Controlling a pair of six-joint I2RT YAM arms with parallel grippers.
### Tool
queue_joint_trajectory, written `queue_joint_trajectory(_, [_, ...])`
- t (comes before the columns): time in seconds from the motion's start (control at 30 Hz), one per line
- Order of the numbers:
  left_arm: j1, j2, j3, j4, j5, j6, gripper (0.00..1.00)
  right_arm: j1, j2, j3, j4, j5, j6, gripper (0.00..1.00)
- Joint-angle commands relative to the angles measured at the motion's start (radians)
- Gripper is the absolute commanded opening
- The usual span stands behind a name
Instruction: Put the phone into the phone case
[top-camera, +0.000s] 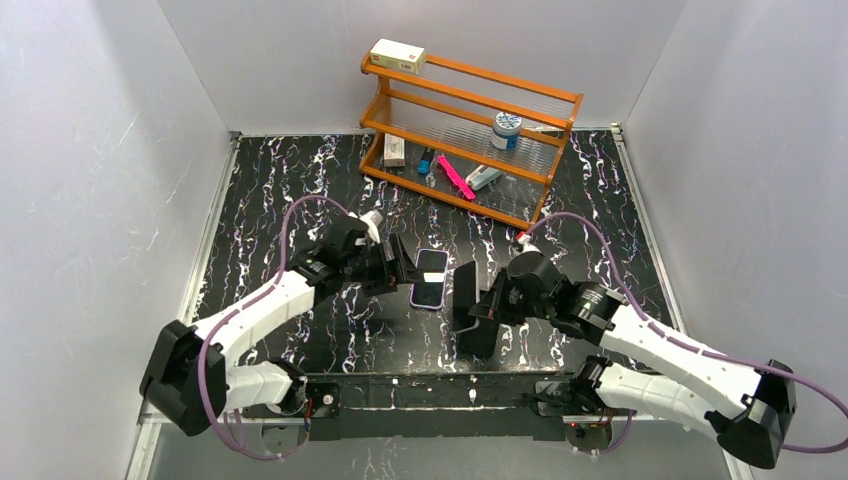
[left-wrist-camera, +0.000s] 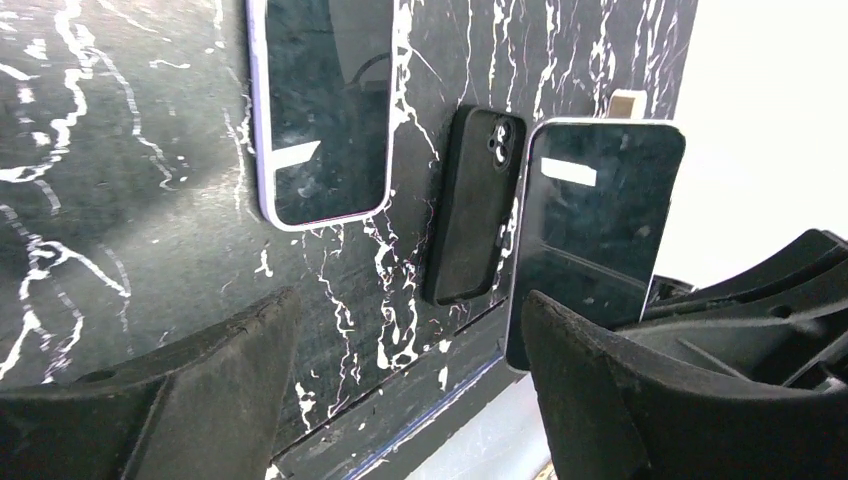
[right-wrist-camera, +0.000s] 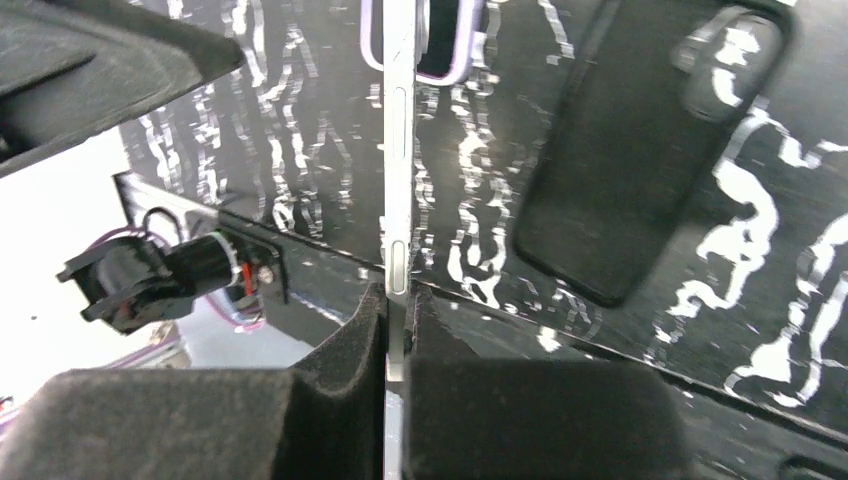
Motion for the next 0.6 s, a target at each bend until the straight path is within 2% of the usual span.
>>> queue_joint_trajectory(0.0, [-0.087,0.071,0.043,0.075,-0.03,0.005,0.77,-0.001,-0.054,-0.036,-0.129,0.106,0.092,0.01])
queue_joint_trajectory(0.27, [-0.257,0.239,0.065,0.263,-0.112,-0.051,0.67,-0.001,-0.08,-0.124,-0.133,0.173,0.111,0.01])
queue_joint_trajectory(0.57, [-0.376,0.421,0.121,0.344,-0.164,-0.079,0.61,-0.001,-0.113,-0.223,-0.001,0.099,0.097,0.01])
